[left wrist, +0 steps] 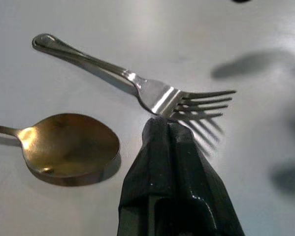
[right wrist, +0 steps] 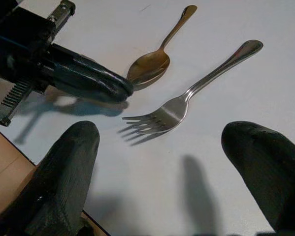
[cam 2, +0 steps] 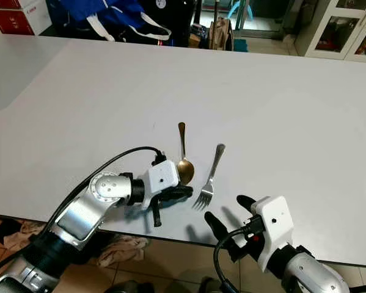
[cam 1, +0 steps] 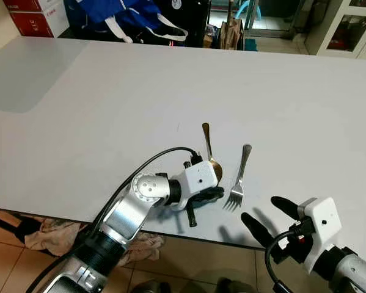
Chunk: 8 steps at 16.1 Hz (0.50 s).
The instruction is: Setting the table
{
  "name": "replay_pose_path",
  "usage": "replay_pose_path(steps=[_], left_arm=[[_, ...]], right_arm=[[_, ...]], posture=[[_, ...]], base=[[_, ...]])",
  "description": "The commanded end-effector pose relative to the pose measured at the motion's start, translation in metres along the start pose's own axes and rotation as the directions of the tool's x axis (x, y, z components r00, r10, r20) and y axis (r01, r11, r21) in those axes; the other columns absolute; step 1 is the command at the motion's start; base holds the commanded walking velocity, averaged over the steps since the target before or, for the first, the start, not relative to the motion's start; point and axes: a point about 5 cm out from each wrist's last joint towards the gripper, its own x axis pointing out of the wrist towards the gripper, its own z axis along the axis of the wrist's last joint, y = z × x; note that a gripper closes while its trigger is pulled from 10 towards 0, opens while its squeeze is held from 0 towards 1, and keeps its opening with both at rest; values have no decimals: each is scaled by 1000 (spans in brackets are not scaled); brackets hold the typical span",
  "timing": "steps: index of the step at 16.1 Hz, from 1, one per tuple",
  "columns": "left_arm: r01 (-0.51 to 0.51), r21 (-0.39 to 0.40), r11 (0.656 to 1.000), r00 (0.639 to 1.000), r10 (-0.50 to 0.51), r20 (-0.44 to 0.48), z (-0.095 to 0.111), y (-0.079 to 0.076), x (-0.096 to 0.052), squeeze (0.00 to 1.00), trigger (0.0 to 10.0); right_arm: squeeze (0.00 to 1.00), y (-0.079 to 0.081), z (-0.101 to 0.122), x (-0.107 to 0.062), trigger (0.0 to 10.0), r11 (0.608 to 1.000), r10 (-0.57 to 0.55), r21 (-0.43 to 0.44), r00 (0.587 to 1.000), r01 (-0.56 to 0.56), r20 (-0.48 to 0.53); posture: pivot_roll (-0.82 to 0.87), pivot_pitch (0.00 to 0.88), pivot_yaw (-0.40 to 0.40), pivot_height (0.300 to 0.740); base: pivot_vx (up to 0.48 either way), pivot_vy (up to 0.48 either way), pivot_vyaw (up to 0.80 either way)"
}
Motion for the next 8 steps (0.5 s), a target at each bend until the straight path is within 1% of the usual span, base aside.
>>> replay_pose_path(steps=[1, 2, 3, 4, 5, 6, 7, 8], left_arm=[[-78, 23, 997, 995, 76, 63, 16, 12, 0, 0, 10000], [-167, 35, 985, 981, 163, 101, 24, 23, 2, 0, 10000], [-257, 52, 965, 961, 250, 116, 27, 34, 3, 0, 10000], [-346, 36, 938, 932, 339, 126, 27, 46, 5, 0, 10000], [-398, 22, 917, 911, 393, 124, 23, 51, 8, 0, 10000], [-411, 26, 911, 906, 405, 121, 21, 52, 9, 0, 10000], [-421, 16, 907, 904, 418, 92, 10, 50, 12, 0, 10000], [-408, 7, 913, 912, 407, 48, -5, 46, 16, 0, 10000]], right_arm=[[0, -1, -2, 1, 10000, 1000, 0, -7, 1000, 0, -11], [0, -1, -1, 2, 10000, 1000, 0, -8, 1000, 0, -9], [0, -1, -1, 3, 10000, 1000, -1, -8, 1000, 0, -7], [0, -1, -1, 4, 10000, 1000, -8, -8, 1000, 8, 0], [0, -2, 0, 5, 10000, 1000, -16, -9, 1000, 16, 8], [0, -2, 0, 5, 10000, 1000, -18, -9, 1000, 18, 10], [0, -2, 0, 4, 10000, 1000, -21, -6, 1000, 21, 14], [0, -2, 0, 3, 10000, 1000, -22, -5, 1000, 22, 13]], posture=[[-132, 80, 47, 740], [-132, 78, 46, 740], [-133, 76, 46, 740], [-135, 73, 46, 740], [-140, 72, 46, 740], [-141, 72, 46, 740], [-147, 74, 45, 740], [-149, 75, 43, 740]], base=[[0, 0, 0], [0, 0, 0], [0, 0, 0], [0, 0, 0], [0, 0, 0], [0, 0, 0], [0, 0, 0], [0, 0, 0]])
